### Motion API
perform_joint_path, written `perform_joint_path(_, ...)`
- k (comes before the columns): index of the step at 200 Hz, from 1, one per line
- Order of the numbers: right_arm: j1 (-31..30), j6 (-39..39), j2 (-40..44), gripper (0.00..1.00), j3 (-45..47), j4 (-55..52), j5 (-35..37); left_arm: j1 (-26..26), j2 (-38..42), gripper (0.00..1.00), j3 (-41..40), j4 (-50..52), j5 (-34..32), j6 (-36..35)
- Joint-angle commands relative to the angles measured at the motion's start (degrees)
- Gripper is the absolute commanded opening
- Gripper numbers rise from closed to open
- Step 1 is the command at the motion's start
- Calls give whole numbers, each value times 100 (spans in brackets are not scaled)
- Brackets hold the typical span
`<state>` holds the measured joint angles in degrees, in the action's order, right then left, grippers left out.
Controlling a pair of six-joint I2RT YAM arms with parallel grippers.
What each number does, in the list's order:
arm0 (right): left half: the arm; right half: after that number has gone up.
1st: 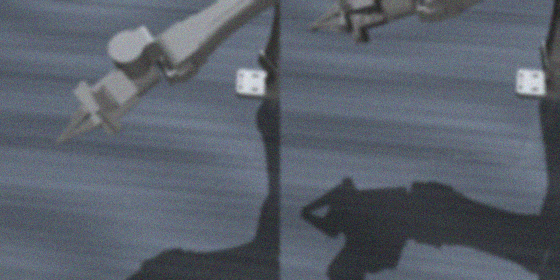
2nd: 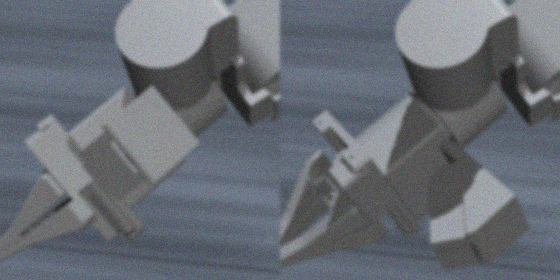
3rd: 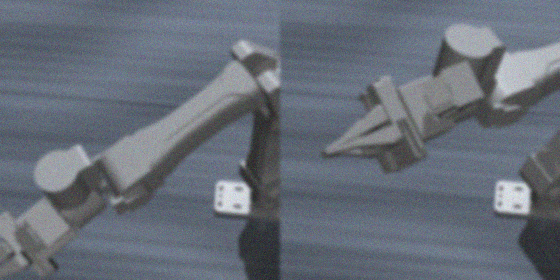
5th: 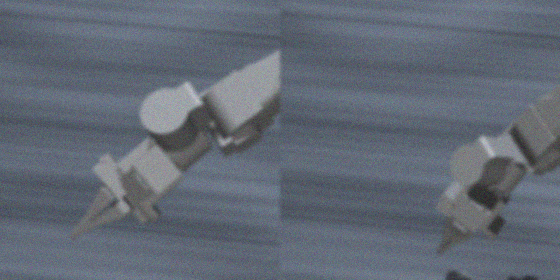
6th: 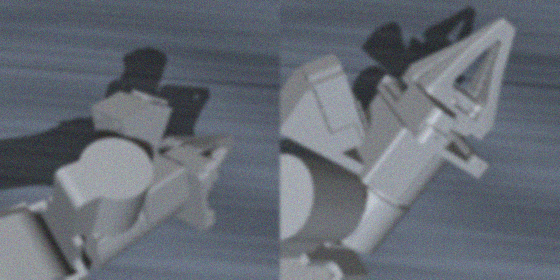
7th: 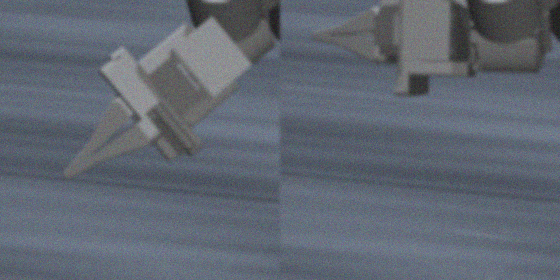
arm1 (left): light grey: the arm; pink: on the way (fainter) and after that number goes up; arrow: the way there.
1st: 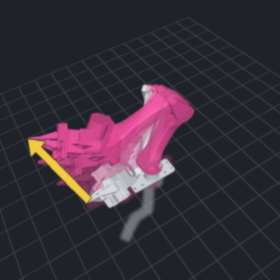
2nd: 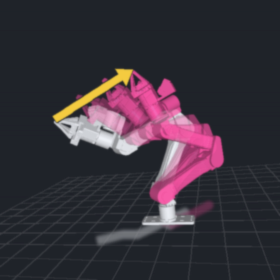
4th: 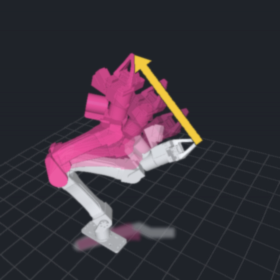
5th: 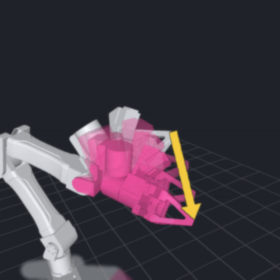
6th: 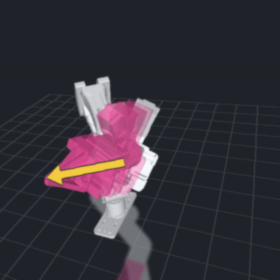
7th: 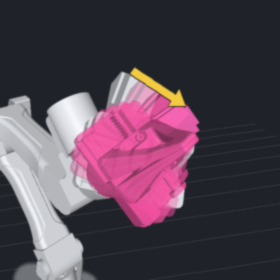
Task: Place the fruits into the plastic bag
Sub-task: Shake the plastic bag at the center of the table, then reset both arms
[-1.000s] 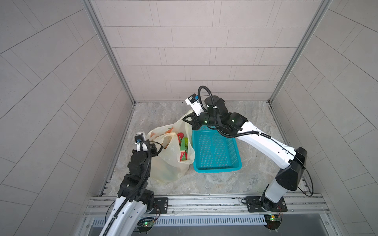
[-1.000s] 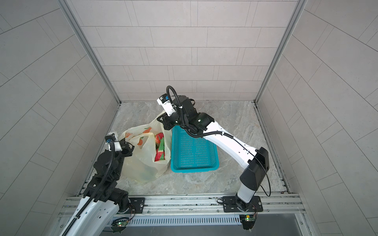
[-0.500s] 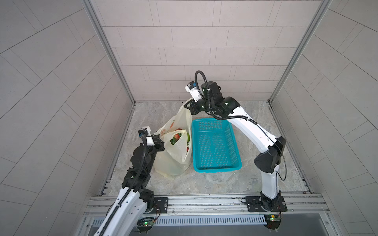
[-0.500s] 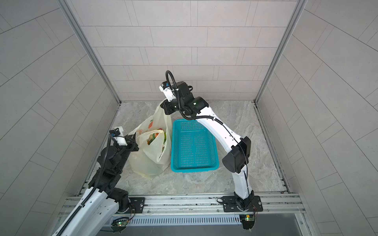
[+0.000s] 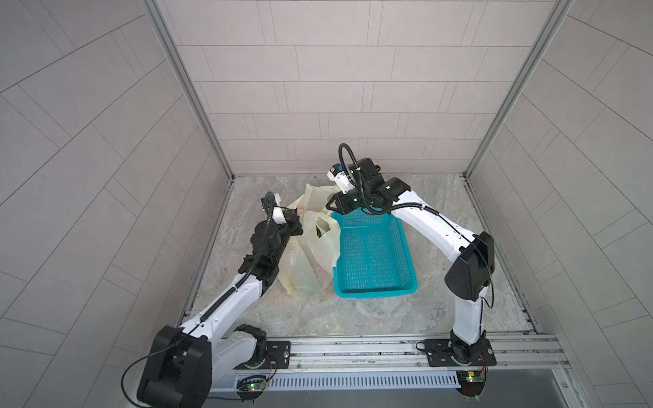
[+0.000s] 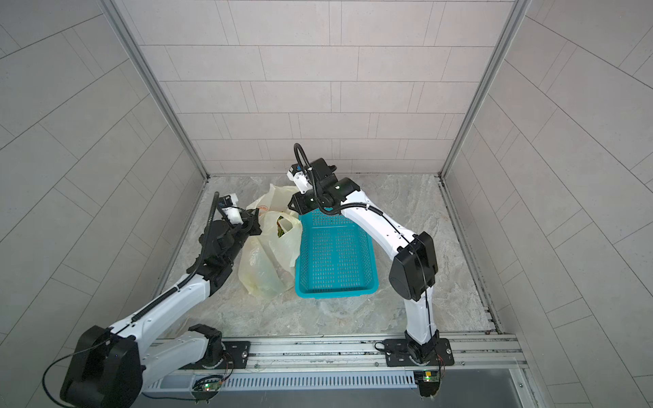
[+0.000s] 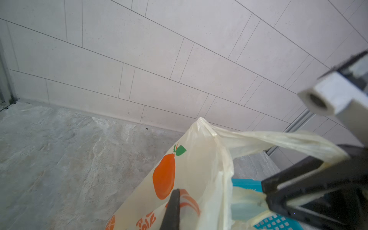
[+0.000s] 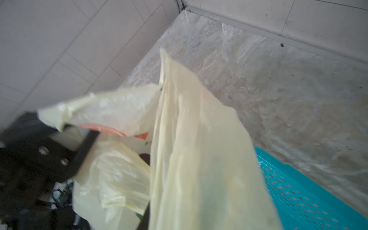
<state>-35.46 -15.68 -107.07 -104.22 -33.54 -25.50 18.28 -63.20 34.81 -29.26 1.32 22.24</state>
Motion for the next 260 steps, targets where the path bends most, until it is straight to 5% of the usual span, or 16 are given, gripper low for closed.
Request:
perform_joint_path(1, 135, -349, 1063, 65, 877, 1016, 48, 62, 60, 44, 612, 395, 266, -69)
perform_joint_path(15, 293, -513, 1569, 77, 1502, 1381, 80, 74, 178, 96, 701, 786, 285, -200)
perform_joint_path(19, 345, -550, 1723, 80, 1683, 1471, 82, 71, 212, 100, 704, 890, 266, -216)
perform_joint_path(80, 1558, -1004, 3711, 87, 3844, 2198, 641, 74, 1074, 100, 1028, 2498, -229, -355)
perform_joint_path(116, 2284, -858, 4534, 94, 4804, 2185, 1923, -11, 2075, 100, 1092, 3095, -1956, -993)
perform_joint_path(146, 2598, -579, 4776, 95, 5107, 2139, 2297, -351, 2193, 100, 1312, 3231, -3024, -1499)
perform_joint_path(182, 2620, -403, 4774, 96, 5421, 2135, 3434, -870, 1379, 100, 1459, 3176, -4134, -1818)
perform_joint_path(226, 2622, -139, 4717, 99, 6285, 2842, 4453, -1627, -234, 100, 1497, 2740, -4117, -1633)
perform_joint_path(260, 2620, -15, 4861, 99, 7339, 3552, 5028, -2684, -1556, 100, 2153, 4179, -4190, -324)
